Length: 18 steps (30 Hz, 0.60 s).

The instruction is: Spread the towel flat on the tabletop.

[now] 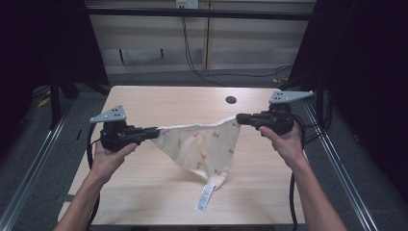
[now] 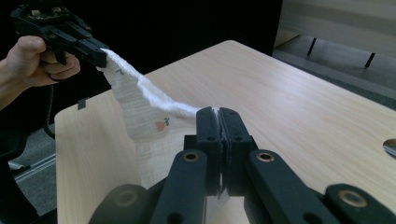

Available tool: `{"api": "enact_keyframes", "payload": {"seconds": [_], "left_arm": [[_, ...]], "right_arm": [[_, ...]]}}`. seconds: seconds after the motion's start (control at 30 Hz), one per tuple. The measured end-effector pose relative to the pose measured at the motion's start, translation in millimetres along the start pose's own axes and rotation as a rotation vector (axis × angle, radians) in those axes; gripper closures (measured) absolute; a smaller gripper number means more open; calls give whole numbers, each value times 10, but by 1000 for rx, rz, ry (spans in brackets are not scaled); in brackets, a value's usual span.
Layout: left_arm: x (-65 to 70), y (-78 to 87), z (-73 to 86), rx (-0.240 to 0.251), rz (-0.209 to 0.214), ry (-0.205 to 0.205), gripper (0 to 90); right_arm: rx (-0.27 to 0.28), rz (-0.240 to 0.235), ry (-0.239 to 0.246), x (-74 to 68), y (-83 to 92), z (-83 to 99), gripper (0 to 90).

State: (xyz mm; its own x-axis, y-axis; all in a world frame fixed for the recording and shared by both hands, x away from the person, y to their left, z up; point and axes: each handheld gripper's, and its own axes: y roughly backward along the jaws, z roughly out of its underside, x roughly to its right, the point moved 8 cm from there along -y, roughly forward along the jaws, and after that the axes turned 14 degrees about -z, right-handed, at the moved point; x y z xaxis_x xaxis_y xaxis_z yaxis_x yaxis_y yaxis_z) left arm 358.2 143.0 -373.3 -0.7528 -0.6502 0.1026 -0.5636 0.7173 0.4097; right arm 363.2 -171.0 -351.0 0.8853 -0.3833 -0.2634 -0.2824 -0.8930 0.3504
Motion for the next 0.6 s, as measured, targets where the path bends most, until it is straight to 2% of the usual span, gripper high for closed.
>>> {"api": "enact_keyframes", "payload": {"seconds": [0.13,0.2,0.33,0.47,0.53,0.6], "left_arm": [[-34,68,-62,16,-11,-11,868],[-60,111,-112,25,-41,-41,865],[-72,142,-163,30,-45,-37,868],[-23,250,-258,50,-39,-53,869],[10,314,-309,70,-44,-74,868],[41,364,-331,87,-35,-69,868]], "right_arm": [[4,-2,15,-32,52,-74,879],[-12,7,36,-75,65,-112,883],[-25,16,51,-125,59,-146,884],[-17,7,66,-188,98,-220,884],[-24,24,93,-244,128,-262,885],[-13,19,107,-322,149,-292,885]]}}
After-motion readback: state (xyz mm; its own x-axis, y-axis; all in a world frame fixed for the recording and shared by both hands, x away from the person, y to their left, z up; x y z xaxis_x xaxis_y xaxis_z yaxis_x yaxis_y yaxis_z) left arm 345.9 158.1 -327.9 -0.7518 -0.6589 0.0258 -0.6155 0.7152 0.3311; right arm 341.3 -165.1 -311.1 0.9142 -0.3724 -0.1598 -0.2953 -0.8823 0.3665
